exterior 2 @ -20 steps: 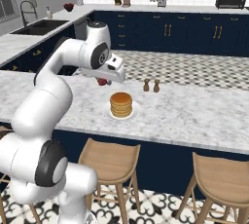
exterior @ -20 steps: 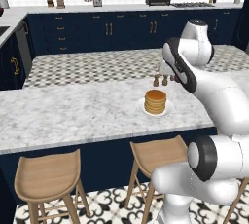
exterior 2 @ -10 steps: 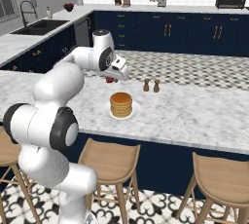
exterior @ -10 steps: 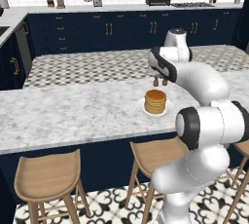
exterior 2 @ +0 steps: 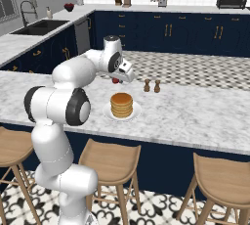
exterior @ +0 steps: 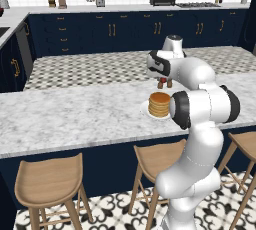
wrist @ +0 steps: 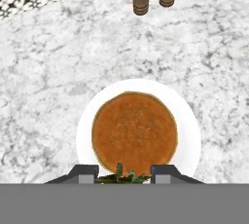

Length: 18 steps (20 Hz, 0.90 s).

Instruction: Take the strawberry from the fridge and place it on top of the pancake, located on the dining counter.

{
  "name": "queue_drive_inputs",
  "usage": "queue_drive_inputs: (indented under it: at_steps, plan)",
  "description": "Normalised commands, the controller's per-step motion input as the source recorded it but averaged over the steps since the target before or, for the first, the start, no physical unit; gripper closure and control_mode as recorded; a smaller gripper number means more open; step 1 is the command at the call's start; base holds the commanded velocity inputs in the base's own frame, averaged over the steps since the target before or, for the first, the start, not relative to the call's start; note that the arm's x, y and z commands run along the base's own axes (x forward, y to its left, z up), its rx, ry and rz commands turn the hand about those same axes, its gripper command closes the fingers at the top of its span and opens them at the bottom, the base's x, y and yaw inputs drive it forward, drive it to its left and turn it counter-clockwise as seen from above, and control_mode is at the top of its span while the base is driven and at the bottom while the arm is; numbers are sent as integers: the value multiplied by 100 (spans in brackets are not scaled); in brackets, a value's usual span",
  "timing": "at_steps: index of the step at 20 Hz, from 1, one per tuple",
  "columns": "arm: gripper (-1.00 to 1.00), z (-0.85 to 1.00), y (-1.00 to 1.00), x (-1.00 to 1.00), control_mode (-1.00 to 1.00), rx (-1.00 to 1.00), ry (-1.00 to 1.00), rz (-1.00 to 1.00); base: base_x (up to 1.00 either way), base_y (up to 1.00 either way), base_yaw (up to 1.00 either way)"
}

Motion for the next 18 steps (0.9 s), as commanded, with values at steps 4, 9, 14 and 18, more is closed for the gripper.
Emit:
queue_drive_inputs:
  at_steps: [4,9,14,18]
  plan:
    - [100,-30,0,-40,-100,3,0,0,0,0,0]
    - [100,-1,-11,-19,-100,0,4,0,0,0,0]
    - [100,-12,-6,0,-100,-2,1,0,0,0,0]
    - [100,-19,-1,8,-100,-2,1,3,0,0,0]
